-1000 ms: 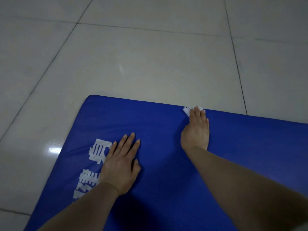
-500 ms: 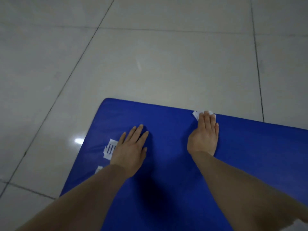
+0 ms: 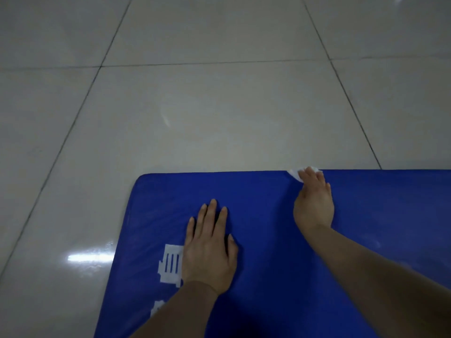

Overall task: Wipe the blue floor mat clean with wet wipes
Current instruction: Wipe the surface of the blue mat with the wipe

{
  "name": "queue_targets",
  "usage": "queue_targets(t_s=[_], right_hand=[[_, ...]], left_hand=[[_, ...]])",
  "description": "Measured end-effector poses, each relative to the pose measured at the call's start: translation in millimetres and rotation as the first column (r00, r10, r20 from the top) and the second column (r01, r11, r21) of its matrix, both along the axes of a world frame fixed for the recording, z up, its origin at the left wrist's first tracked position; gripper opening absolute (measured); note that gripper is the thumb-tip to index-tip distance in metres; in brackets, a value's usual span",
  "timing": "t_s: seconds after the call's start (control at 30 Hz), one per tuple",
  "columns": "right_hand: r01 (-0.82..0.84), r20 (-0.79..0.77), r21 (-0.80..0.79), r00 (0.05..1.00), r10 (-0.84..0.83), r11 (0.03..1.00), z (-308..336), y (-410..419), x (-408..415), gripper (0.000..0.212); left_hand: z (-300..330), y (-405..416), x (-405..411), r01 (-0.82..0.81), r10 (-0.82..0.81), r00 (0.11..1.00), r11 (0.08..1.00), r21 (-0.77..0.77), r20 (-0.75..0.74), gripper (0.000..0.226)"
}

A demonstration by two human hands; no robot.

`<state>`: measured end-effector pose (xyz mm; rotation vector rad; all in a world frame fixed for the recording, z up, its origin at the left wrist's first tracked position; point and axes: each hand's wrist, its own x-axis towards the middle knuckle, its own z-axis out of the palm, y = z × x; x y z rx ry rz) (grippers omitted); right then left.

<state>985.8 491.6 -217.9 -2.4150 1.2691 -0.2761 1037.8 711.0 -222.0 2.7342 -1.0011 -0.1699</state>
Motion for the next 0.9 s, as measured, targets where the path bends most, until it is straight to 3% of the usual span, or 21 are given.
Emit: queue_targets(t_s=[0.07, 0.13, 0.23, 0.3, 0.37, 0.4, 0.5, 0.57, 0.6, 0.67, 0.73, 0.83, 0.9], right_hand=[[0.000, -0.075, -0.057, 0.997, -0.004, 0.998, 2, 19, 27, 0.057], [-0.203, -0.117, -0.134, 0.975, 0.188, 0.970, 7, 49, 62, 0.053], [-0.624, -0.120, -0.064, 0.780, 0.615, 0.779, 6, 92, 102, 0.057], [-0.759, -0.183, -0.009, 0.641, 0.745, 0.651, 11, 93, 102, 0.063], [-0.759, -0.218, -0.025, 0.639, 0.738, 0.650, 13, 68, 77, 0.071], [-0.706, -0.192, -0.050, 0.701, 0.687, 0.707, 14, 51, 58, 0.074], [-0.344, -0.136, -0.105, 0.934, 0.330, 0.933, 24, 3, 6, 0.071], [-0.122, -0.175, -0.098, 0.979, 0.103, 0.988, 25, -10, -2, 0.063], [-0.086, -0.200, -0.093, 0.978, 0.066, 0.992, 23, -7, 3, 0.061], [-0.153, -0.220, -0.134, 0.968, 0.121, 0.979, 14, 17, 25, 0.059], [-0.330, -0.220, -0.148, 0.930, 0.294, 0.932, 5, 56, 49, 0.061], [-0.559, -0.123, -0.036, 0.825, 0.552, 0.828, 6, 103, 68, 0.063], [-0.633, -0.144, -0.040, 0.769, 0.623, 0.773, 9, 102, 55, 0.065]], left_hand=[[-3, 1, 1, -0.010, 0.011, 1.000, 0.998, -0.066, 0.005, 0.052], [-4, 3, 1, -0.041, 0.040, 0.999, 0.990, -0.135, -0.004, 0.052], [-5, 4, 2, -0.088, 0.086, 0.996, 0.974, -0.210, -0.020, 0.054], [-5, 3, 2, -0.100, 0.097, 0.995, 0.977, -0.187, -0.023, 0.055], [-3, 3, 2, -0.101, 0.101, 0.995, 0.983, -0.151, -0.007, 0.055], [-2, 3, 2, -0.102, 0.103, 0.995, 0.985, -0.140, -0.001, 0.055], [-1, 2, 2, -0.107, 0.110, 0.994, 0.987, -0.118, 0.015, 0.055], [-2, 1, 2, -0.101, 0.104, 0.994, 0.989, -0.106, 0.027, 0.055], [-2, 1, 2, -0.100, 0.104, 0.994, 0.990, -0.099, 0.030, 0.055], [-1, 1, 2, -0.100, 0.103, 0.994, 0.991, -0.092, 0.026, 0.055], [-2, 1, 3, -0.100, 0.102, 0.994, 0.990, -0.095, 0.023, 0.055], [-5, 2, 4, -0.092, 0.095, 0.995, 0.990, -0.110, 0.019, 0.055], [-4, 2, 4, -0.092, 0.095, 0.995, 0.989, -0.117, 0.016, 0.055]])
